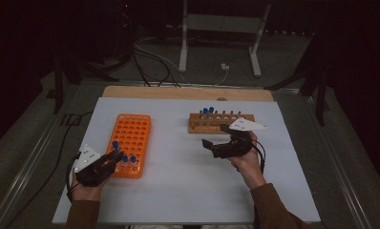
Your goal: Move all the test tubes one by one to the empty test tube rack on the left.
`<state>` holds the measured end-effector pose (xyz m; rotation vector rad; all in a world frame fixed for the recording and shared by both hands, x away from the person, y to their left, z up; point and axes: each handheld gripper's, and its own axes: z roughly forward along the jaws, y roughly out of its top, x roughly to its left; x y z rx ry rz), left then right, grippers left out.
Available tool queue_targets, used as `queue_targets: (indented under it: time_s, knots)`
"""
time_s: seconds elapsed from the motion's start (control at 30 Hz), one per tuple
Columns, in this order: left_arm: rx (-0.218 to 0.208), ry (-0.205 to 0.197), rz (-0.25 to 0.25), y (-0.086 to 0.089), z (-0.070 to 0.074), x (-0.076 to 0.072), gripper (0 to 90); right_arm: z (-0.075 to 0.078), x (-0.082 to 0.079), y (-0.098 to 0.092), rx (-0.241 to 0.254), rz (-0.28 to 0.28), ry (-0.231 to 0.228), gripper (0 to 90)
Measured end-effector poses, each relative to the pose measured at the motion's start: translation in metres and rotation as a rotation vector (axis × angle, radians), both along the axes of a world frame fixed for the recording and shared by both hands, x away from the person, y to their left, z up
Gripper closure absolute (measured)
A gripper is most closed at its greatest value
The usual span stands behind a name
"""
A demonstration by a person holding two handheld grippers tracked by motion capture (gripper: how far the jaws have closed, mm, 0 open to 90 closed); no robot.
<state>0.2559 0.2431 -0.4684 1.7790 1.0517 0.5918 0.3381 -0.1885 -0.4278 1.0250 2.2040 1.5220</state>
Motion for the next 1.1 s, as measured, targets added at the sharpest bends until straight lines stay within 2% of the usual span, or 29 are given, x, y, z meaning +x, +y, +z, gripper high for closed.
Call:
queue_targets:
  time_s: [0.33, 0.9, 1.1]
  knots:
    - [0.024, 0.038, -0.012, 0.002, -0.013, -0.003, 77.6, 0.002, -0.003, -0.003, 0.009, 0.007, -0.013, 3.0]
    - [0.139, 0.092, -0.022, -0.004, -0.024, -0.007, 78.0, 0.0, -0.004, -0.001, 0.003, 0.018, -0.017, 3.2]
    - [0.124, 0.096, -0.02, -0.003, -0.024, -0.007, 78.0, -0.002, -0.004, -0.001, 0.001, 0.019, -0.018, 3.2]
